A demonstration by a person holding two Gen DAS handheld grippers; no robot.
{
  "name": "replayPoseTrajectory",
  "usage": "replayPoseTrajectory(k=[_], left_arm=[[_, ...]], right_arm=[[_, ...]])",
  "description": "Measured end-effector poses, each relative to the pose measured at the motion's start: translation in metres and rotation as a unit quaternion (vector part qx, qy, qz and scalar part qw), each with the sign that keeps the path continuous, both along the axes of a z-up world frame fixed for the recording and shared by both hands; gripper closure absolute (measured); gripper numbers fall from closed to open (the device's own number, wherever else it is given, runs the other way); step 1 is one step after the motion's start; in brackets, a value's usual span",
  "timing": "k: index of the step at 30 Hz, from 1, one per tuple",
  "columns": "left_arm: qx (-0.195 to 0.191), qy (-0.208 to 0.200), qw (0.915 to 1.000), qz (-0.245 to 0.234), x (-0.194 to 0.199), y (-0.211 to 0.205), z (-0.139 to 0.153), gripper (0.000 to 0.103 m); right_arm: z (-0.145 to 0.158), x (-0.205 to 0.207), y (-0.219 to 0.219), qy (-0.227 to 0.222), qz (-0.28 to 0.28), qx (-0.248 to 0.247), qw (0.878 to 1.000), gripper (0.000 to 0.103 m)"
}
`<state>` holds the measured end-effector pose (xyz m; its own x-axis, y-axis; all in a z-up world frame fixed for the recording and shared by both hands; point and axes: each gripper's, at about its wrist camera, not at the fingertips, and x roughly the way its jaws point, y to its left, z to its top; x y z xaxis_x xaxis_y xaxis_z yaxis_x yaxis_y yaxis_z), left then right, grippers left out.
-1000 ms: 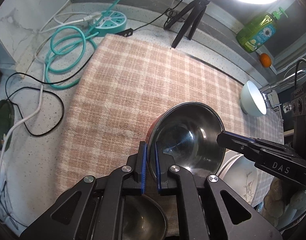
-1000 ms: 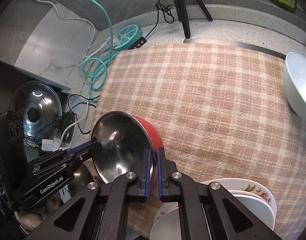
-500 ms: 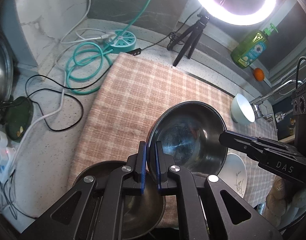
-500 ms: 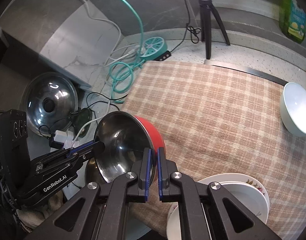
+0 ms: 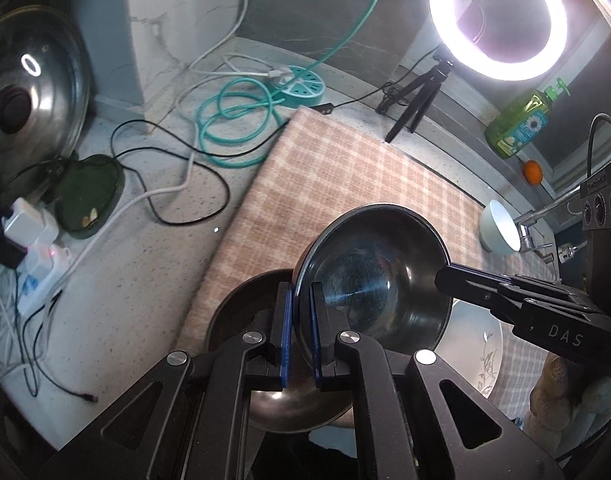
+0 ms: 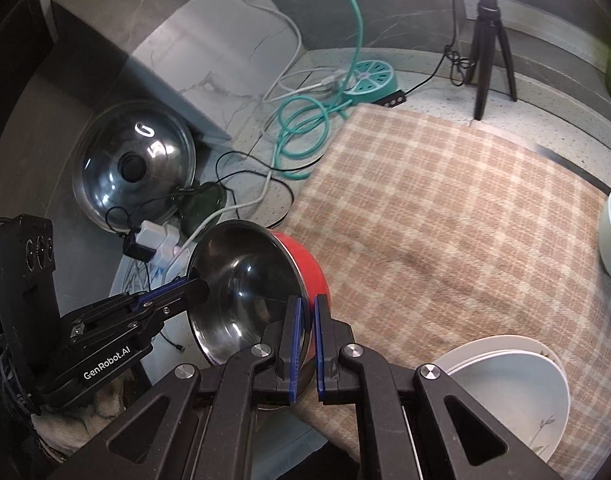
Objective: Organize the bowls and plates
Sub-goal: 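Lift the red-bottomed bowl with both tools and lower it into the large steel bowl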
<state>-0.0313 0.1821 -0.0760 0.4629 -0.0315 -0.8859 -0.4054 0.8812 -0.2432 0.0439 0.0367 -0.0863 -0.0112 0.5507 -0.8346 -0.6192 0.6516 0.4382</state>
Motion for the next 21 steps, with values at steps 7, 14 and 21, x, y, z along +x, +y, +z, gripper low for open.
replayPoseTrajectory(k=[7, 14, 21], left_arm=[[-0.008, 0.015, 0.9997, 0.02, -0.021, 0.009, -0.011, 0.097], [-0.021, 0.034, 0.9989, 0.025, -0.03, 0.013, -0.029, 0.097], [-0.027, 0.051, 0.998, 0.025, -0.035, 0.015, -0.045, 0.097]], right_arm=[[-0.014, -0.016, 0.015, 0.011, 0.023, -0.012, 1.0, 0.097], [-0.03, -0.025, 0.02, 0.019, 0.029, -0.026, 0.999, 0.097], [-0.047, -0.029, 0.025, 0.024, 0.03, -0.041, 0.998, 0.097]])
